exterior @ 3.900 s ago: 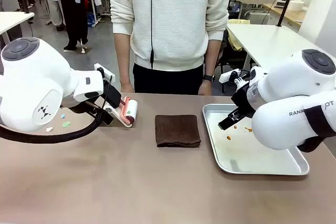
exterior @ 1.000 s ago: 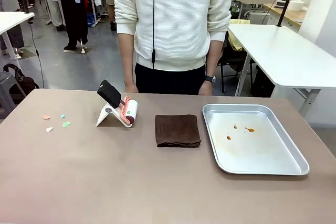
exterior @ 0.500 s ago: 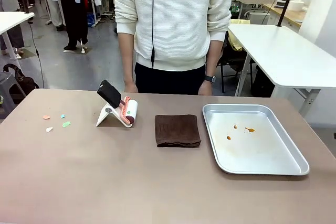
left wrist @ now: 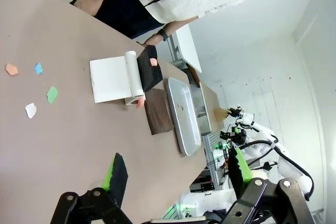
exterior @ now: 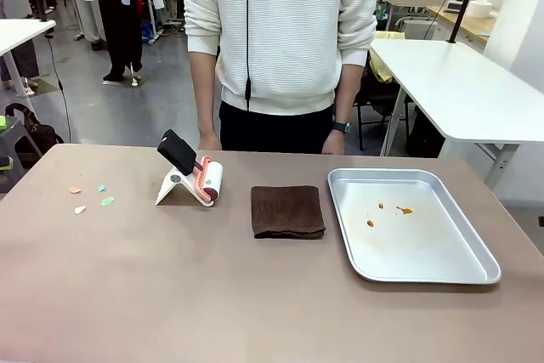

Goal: Clean the surface of the table.
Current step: Hold the Lint Roller with your left hand and the towel with your right hand.

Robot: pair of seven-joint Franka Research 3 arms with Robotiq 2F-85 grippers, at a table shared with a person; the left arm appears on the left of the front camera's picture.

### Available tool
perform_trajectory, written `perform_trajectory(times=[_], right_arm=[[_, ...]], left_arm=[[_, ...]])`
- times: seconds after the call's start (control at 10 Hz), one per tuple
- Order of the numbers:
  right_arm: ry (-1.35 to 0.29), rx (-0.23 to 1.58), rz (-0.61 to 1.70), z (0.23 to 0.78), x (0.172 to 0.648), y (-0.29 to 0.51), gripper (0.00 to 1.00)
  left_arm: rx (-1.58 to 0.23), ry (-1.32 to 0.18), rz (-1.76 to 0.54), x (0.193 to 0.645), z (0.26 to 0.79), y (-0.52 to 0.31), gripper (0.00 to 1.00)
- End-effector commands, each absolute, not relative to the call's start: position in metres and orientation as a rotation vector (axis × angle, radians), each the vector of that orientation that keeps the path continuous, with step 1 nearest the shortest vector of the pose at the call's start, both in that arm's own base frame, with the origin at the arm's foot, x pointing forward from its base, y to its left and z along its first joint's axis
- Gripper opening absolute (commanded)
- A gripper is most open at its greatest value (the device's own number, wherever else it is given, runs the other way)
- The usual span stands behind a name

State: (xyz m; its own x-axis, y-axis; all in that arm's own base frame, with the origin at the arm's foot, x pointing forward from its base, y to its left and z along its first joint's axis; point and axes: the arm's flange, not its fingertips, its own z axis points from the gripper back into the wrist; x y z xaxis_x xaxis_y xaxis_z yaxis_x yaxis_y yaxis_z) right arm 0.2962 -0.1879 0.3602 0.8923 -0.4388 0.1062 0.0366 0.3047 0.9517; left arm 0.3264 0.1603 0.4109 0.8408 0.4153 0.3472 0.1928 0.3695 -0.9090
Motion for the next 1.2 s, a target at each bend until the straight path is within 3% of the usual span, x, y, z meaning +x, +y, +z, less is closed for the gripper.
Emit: perform_trajectory(times=[0.0,0.3,0.5,0.8,1.1], right_arm=[[-0.387,1.238,-0.316,0.361,0.295,-0.189,1.00],[-0.380,1.229,-0.326,0.361,0.295,-0.188,1.00],[-0.501,1.115,-0.265,0.381,0.290,-0.162,1.00],[-0.525,0.920,-0.071,0.428,0.302,-0.091,1.00],[-0.485,0.759,0.058,0.462,0.332,-0.001,1.00]], left_arm=[[-1.213,-0.599,0.137,0.325,0.413,0.161,1.00],[-1.207,-0.589,0.153,0.325,0.411,0.161,1.00],[-1.143,-0.592,0.196,0.330,0.428,0.163,1.00],[-1.097,-0.597,0.106,0.352,0.475,0.143,1.00],[-0.973,-0.494,-0.025,0.398,0.505,0.078,1.00]])
